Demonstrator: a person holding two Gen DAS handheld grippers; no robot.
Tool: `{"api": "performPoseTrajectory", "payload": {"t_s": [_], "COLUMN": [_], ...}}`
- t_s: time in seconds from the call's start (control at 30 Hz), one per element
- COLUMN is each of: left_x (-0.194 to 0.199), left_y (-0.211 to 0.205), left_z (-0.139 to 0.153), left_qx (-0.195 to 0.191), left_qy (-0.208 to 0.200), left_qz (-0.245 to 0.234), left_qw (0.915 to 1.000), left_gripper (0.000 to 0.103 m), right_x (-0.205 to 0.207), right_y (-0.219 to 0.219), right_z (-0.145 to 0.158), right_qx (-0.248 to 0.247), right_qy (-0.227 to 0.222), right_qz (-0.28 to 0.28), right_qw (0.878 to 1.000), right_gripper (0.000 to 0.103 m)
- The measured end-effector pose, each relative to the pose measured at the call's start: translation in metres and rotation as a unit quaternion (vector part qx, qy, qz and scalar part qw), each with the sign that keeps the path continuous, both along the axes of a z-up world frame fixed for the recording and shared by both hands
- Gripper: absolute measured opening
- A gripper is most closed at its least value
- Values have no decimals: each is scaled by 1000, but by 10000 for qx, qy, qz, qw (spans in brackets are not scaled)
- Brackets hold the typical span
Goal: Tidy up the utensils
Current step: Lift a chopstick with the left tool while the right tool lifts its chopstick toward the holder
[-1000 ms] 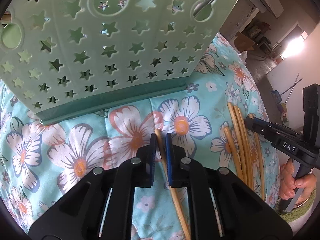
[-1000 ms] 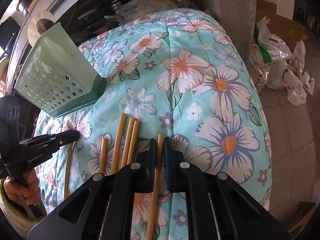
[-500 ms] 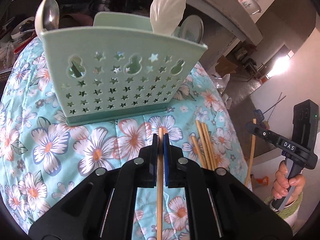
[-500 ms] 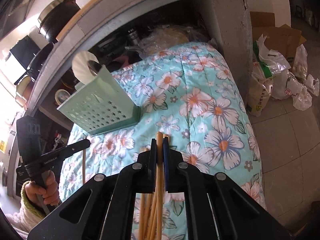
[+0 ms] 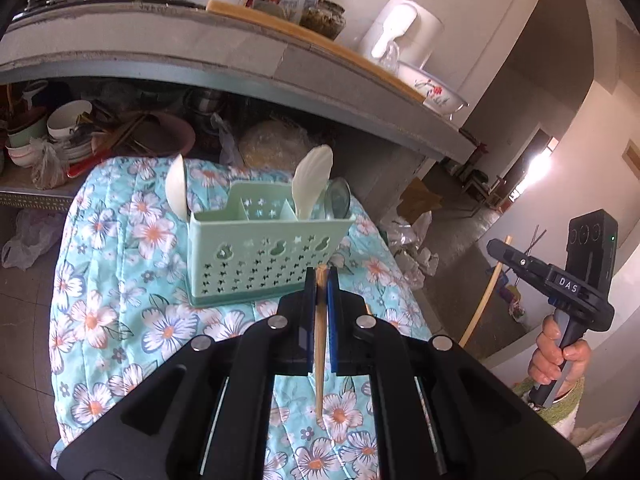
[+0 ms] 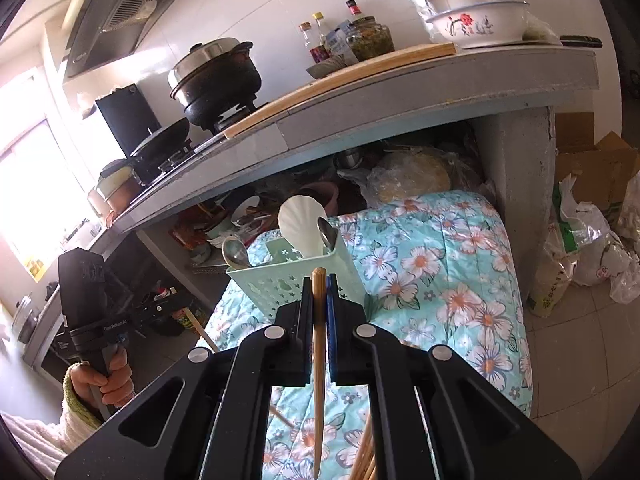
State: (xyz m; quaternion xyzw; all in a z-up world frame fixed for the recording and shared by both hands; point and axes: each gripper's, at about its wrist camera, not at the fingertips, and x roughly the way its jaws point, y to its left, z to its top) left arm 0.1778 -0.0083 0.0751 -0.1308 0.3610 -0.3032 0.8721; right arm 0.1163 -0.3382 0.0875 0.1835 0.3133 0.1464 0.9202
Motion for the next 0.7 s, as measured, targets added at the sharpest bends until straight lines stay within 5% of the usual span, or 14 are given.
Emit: {"api": "performPoseTrajectory", "payload": {"t_s": [0.2,0.43,0.7], "left_x": [-1,5,49], "left_y": [20,41,42], "left_z": [57,119,120], "left_qx": [-348,-623,-659], "left_qy": [-779,-1738,-1926], "left_qz": [277,705,1123], "left_qw": [9960,9803,9726], "left_gripper": [4,4,4], "right_x": [4,11,15], "right_y": [14,20,18], "right_z": [13,14,7], "right_qx": [-15,19,80], "right_qy": [-218,-239,-136], "right_qz": [99,141,152], "right_qw": [9997,9996,9998], "right_gripper": [6,6,6]}}
